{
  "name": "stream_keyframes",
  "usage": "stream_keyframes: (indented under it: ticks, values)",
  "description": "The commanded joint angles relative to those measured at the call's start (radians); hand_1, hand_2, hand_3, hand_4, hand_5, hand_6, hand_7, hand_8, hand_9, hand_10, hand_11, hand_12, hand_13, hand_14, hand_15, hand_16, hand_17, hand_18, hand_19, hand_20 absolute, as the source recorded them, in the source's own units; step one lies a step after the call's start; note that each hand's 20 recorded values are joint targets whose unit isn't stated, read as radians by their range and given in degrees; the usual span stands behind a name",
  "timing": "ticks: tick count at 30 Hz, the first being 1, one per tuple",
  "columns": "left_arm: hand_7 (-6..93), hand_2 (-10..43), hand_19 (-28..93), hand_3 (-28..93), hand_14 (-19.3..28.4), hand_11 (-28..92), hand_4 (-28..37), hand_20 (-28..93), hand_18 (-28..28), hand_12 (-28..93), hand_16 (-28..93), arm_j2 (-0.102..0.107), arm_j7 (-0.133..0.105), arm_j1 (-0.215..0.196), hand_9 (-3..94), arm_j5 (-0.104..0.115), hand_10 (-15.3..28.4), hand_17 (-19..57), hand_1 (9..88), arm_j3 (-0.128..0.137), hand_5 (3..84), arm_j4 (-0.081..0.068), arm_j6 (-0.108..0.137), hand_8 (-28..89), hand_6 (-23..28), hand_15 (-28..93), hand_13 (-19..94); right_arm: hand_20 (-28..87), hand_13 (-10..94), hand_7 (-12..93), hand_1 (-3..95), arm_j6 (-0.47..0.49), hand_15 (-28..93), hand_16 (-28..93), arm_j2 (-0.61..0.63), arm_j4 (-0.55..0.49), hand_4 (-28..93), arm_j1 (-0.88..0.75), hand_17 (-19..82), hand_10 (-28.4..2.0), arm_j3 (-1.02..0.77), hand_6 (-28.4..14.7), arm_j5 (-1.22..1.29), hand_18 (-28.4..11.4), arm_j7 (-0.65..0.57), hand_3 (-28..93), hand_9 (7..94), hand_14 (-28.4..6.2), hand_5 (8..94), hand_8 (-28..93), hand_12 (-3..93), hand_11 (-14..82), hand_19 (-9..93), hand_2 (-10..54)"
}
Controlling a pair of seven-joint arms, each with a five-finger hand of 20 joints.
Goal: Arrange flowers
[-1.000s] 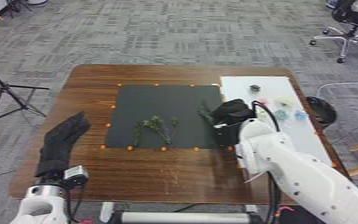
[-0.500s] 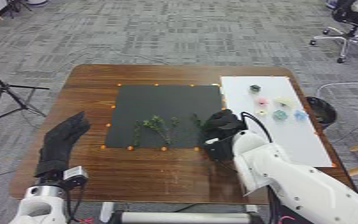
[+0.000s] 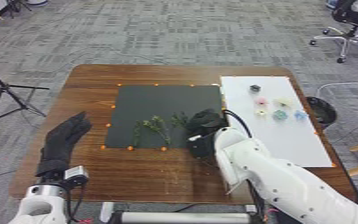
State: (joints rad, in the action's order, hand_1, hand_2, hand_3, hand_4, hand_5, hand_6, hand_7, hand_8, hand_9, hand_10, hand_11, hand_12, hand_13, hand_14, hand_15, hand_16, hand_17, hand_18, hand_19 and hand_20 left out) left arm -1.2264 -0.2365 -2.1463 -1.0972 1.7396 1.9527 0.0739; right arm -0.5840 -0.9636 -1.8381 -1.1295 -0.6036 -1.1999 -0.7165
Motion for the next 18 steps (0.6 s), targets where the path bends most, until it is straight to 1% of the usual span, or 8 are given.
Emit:
stream_keyframes:
  ticks: [1,3,7,10,11,12,16,18]
  values:
    - [8.3,4.7,13,71,17.7,15,-28.3,16,14.2,12,4,-0.003,0.012,-0.010,41.5,-0.003,13.5,1.9,18.8,0.007,43.7,0.006,-0.018,-5,3.8,16,34,41,94,42,65.4,-0.009,50,22,-0.001,-0.010,2,0.000,74,-11.5,-0.017,-6.2,0.010,-6.4,0.001,50,92.0,-3.3,63.1,21,33.5,6.9,80,-9.5]
    - [8.2,4.7,13,71,17.7,15,-28.3,16,14.3,13,4,-0.003,0.015,-0.012,41.5,-0.003,13.5,1.8,18.8,0.007,43.6,0.008,-0.016,-5,3.8,16,34,41,94,42,63.7,-0.009,50,23,0.007,-0.017,3,-0.002,74,-11.7,-0.024,-6.5,0.006,-6.6,0.008,49,91.2,-3.4,62.4,22,35.8,8.5,80,-9.5]
    - [8.2,4.7,13,71,17.8,15,-28.3,16,14.3,13,4,0.000,0.021,-0.004,41.5,-0.005,13.5,1.8,18.9,0.006,43.6,0.004,-0.024,-5,3.8,16,34,42,94,43,59.7,0.002,50,24,0.022,-0.026,4,0.002,73,-11.9,-0.049,-6.8,0.005,-6.8,0.023,48,90.3,-3.3,60.3,22,38.9,11.0,81,-9.5]
    - [8.1,4.7,13,71,17.7,15,-28.3,16,14.3,13,4,0.001,0.017,-0.002,41.6,-0.007,13.6,1.8,18.9,0.006,43.6,0.003,-0.027,-5,3.8,16,34,42,94,43,57.9,0.009,51,25,0.044,-0.041,5,0.008,73,-12.2,-0.062,-6.8,0.012,-7.2,0.045,47,88.8,-3.6,59.6,22,37.8,14.9,82,-9.5]
    - [8.1,4.7,13,71,17.7,15,-28.3,16,14.3,13,4,0.001,0.017,-0.003,41.6,-0.006,13.6,1.8,18.9,0.006,43.6,0.004,-0.025,-5,3.8,16,34,42,94,43,57.3,0.014,51,25,0.052,-0.049,5,0.009,73,-12.2,-0.067,-6.7,0.018,-7.3,0.049,47,88.5,-3.6,59.6,22,37.7,15.6,83,-9.5]
    - [8.1,4.7,13,71,17.7,15,-28.3,16,14.3,13,4,0.001,0.015,-0.003,41.6,-0.006,13.6,1.8,19.0,0.006,43.6,0.004,-0.023,-5,3.8,16,34,41,94,43,56.5,0.021,51,26,0.058,-0.053,6,0.012,72,-12.5,-0.069,-6.8,0.019,-7.4,0.059,46,87.6,-3.7,59.5,22,36.6,18.3,84,-9.5]
    - [8.2,4.6,13,71,17.7,15,-28.3,16,14.3,13,4,-0.001,0.013,-0.004,41.5,-0.007,13.6,1.8,19.1,0.006,43.6,0.004,-0.022,-5,3.8,16,34,39,94,40,47.9,0.043,51,27,0.076,-0.070,-1,0.015,72,-13.5,-0.076,-7.5,0.014,-7.7,0.084,57,84.9,-3.9,59.7,20,31.1,25.4,86,-9.5]
    - [8.1,4.5,13,71,17.7,15,-28.3,16,14.3,13,4,-0.003,0.013,-0.006,41.5,-0.005,13.6,1.8,19.1,0.007,43.6,0.005,-0.023,-5,3.9,16,34,38,94,40,46.8,0.052,51,27,0.075,-0.070,-2,0.015,72,-13.7,-0.078,-7.6,0.017,-7.8,0.083,59,84.5,-3.9,59.7,19,30.2,26.5,86,-9.5]
